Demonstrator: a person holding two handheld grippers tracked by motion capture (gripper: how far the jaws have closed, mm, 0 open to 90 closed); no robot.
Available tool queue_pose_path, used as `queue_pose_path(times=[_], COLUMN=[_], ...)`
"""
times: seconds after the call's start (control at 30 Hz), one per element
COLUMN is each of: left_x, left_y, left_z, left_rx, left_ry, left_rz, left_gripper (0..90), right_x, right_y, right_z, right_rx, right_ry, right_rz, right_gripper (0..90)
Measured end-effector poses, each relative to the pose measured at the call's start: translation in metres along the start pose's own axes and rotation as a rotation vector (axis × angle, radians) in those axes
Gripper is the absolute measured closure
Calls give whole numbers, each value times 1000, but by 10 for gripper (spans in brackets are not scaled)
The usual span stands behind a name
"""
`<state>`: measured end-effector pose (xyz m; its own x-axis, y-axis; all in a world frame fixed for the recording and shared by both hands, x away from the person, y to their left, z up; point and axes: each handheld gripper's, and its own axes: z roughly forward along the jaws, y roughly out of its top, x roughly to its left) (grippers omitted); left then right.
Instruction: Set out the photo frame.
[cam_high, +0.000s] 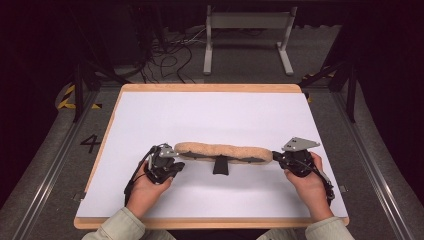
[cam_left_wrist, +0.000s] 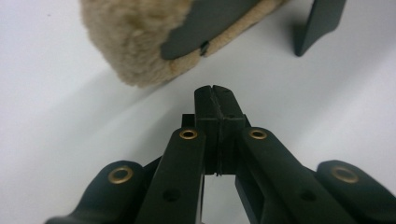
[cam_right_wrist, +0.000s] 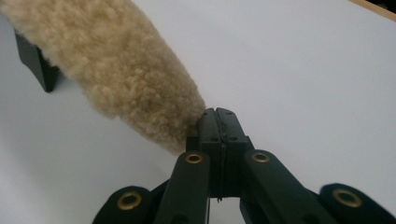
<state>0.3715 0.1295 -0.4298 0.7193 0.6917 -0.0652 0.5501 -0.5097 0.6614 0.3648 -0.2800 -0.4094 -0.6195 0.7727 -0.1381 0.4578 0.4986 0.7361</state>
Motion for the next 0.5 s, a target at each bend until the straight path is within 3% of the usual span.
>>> queue_pose_path(times=[0.5], left_x=[-6], left_y=[1], left_z=[-2], left_rx=[0], left_ry=[-36], left_rz=[17], left_gripper=[899], right_x=[21], right_y=[-8], right_z=[-19], right_rx=[37], right_ry=[68], right_rz=[-47], right_gripper=[900])
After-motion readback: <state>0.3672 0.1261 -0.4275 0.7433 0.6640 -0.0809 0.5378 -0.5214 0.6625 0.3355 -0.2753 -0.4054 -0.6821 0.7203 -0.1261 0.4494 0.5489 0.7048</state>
